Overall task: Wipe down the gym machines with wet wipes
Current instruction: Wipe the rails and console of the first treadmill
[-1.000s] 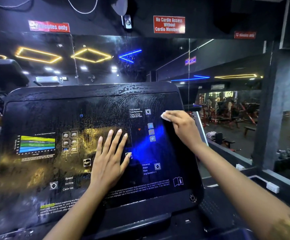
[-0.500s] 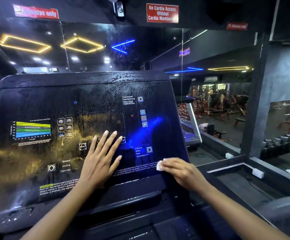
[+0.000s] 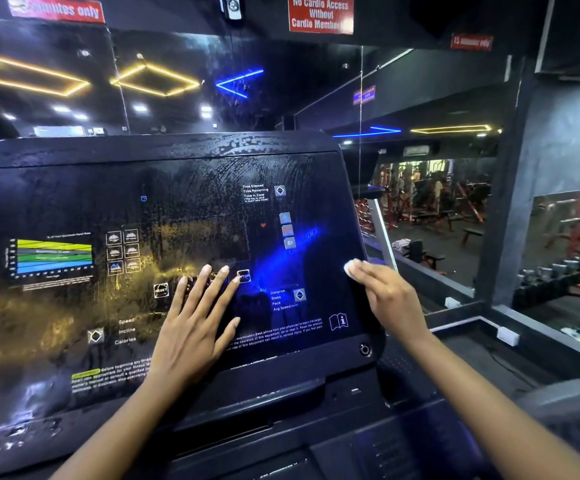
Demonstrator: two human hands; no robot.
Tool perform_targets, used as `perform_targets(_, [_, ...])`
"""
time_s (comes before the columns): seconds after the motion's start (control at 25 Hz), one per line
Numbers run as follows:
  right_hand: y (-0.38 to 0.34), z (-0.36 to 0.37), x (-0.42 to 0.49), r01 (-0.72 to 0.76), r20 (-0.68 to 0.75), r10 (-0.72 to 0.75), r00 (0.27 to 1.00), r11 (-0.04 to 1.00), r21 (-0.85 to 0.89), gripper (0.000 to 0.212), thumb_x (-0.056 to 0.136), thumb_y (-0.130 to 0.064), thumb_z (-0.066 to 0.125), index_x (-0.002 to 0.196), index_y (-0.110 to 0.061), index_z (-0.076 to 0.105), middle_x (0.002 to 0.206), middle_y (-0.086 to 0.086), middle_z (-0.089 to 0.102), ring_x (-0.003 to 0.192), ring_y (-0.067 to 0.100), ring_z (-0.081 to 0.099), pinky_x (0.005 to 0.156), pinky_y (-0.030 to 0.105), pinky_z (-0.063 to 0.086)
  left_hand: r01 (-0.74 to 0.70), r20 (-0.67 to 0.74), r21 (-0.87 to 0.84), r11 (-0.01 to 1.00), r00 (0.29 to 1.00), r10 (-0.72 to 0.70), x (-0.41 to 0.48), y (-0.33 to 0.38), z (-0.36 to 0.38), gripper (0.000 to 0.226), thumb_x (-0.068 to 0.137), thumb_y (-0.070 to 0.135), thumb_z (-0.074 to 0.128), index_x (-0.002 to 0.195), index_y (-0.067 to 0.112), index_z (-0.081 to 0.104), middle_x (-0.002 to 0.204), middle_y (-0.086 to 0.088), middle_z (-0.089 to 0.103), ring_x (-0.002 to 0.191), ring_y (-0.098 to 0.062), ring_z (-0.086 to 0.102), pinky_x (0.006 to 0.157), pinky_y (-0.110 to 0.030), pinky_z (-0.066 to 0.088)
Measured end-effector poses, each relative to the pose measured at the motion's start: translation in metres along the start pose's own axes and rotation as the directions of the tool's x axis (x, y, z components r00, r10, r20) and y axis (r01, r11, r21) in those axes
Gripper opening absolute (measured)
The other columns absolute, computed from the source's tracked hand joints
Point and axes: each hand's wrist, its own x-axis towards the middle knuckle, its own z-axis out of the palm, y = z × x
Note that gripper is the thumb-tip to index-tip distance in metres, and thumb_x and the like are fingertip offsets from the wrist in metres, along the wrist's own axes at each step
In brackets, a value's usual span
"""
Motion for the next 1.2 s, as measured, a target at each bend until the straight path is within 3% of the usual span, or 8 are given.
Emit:
perform_targets(0.2, [-0.042, -0.012, -0.074, -0.279, 0.065, 0.278, 0.958, 0.960, -0.004, 0.035, 0.066, 0.007, 0.076, 0.095, -0.011, 0.074, 0.088, 0.001, 0.070, 0.072, 0.021, 0.065, 0.073, 0.024, 0.049, 0.001, -0.016, 0.007, 1.000, 1.000, 0.000, 0.000, 0.000, 0.000, 0.061, 0.101, 0.047, 0.016, 0.144, 0.011, 0.037, 0.151, -0.010, 0.035, 0.141, -0.029, 0.025, 0.115, -0.050, 0.016])
perform_targets(0.32, [-0.066, -0.008, -0.071, -0.333, 0.158, 0.328, 0.931, 0.943, 0.004, 0.022, 0.068, 0.001, 0.077, 0.086, -0.011, 0.074, 0.079, 0.001, 0.066, 0.065, 0.023, 0.064, 0.057, 0.033, 0.055, 0.007, -0.009, 0.008, 1.000, 1.000, -0.007, 0.000, 0.001, 0.000, 0.061, 0.101, 0.047, 0.016, 0.144, 0.011, 0.037, 0.151, -0.010, 0.035, 0.142, -0.029, 0.025, 0.115, -0.050, 0.016])
perform_targets(0.56, [-0.129, 0.006, -0.060, -0.175, 0.285, 0.146, 0.947, 0.982, 0.077, 0.027, 0.072, -0.004, 0.060, 0.093, -0.019, 0.067, 0.082, -0.001, 0.059, 0.067, 0.022, 0.059, 0.047, 0.029, 0.050, 0.006, -0.007, -0.003, 1.000, 1.000, -0.006, 0.000, 0.001, -0.001, 0.059, 0.101, 0.047, 0.015, 0.145, 0.013, 0.034, 0.150, -0.009, 0.036, 0.141, -0.028, 0.025, 0.115, -0.049, 0.015])
perform_targets(0.68, [-0.139, -0.001, -0.043, -0.105, 0.225, 0.039, 0.973, 0.951, 0.292, 0.027, 0.075, -0.007, 0.059, 0.095, -0.021, 0.071, 0.091, -0.004, 0.068, 0.077, 0.019, 0.063, 0.064, 0.028, 0.053, 0.005, -0.004, -0.064, 0.998, 1.000, -0.005, -0.003, -0.004, -0.005, 0.060, 0.101, 0.047, 0.017, 0.144, 0.010, 0.037, 0.150, -0.010, 0.037, 0.141, -0.028, 0.026, 0.115, -0.048, 0.015])
perform_targets(0.8, [-0.111, 0.003, 0.016, -0.156, 0.050, 0.148, 0.988, 0.939, 0.308, 0.024, 0.079, -0.005, 0.059, 0.096, -0.013, 0.074, 0.096, 0.003, 0.071, 0.085, 0.022, 0.065, 0.082, 0.027, 0.048, 0.001, -0.003, -0.069, 0.998, 1.000, -0.001, -0.021, -0.011, -0.010, 0.059, 0.100, 0.045, 0.021, 0.143, 0.009, 0.039, 0.150, -0.010, 0.036, 0.142, -0.028, 0.025, 0.115, -0.050, 0.019])
perform_targets(0.92, [-0.086, 0.021, 0.059, -0.187, 0.056, 0.179, 0.982, 0.958, 0.216, 0.018, 0.085, -0.011, 0.061, 0.097, -0.014, 0.073, 0.098, 0.003, 0.070, 0.086, 0.025, 0.064, 0.068, 0.039, 0.056, 0.030, 0.000, -0.054, 0.998, 1.000, -0.030, -0.038, -0.018, -0.011, 0.059, 0.100, 0.046, 0.020, 0.144, 0.010, 0.035, 0.151, -0.009, 0.034, 0.142, -0.028, 0.024, 0.115, -0.049, 0.018])
perform_targets(1.04, [-0.089, 0.033, 0.033, -0.024, 0.035, 0.020, 0.999, 0.994, 0.109, 0.029, 0.085, -0.008, 0.051, 0.102, -0.018, 0.071, 0.102, 0.001, 0.069, 0.082, 0.022, 0.063, 0.057, 0.032, 0.056, 0.050, 0.008, -0.011, 0.999, 0.999, -0.050, -0.046, -0.018, -0.006, 0.058, 0.101, 0.046, 0.018, 0.146, 0.012, 0.032, 0.152, -0.008, 0.032, 0.143, -0.028, 0.022, 0.115, -0.049, 0.016])
perform_targets(1.2, [-0.103, 0.021, -0.042, 0.196, 0.142, -0.214, 0.966, 0.972, 0.133, 0.032, 0.087, -0.008, 0.050, 0.112, -0.019, 0.067, 0.107, -0.002, 0.066, 0.083, 0.017, 0.060, 0.051, 0.029, 0.054, 0.036, 0.004, 0.026, 0.999, 0.999, -0.036, -0.049, -0.018, -0.004, 0.058, 0.100, 0.046, 0.019, 0.147, 0.013, 0.029, 0.154, -0.007, 0.029, 0.144, -0.028, 0.021, 0.116, -0.050, 0.016])
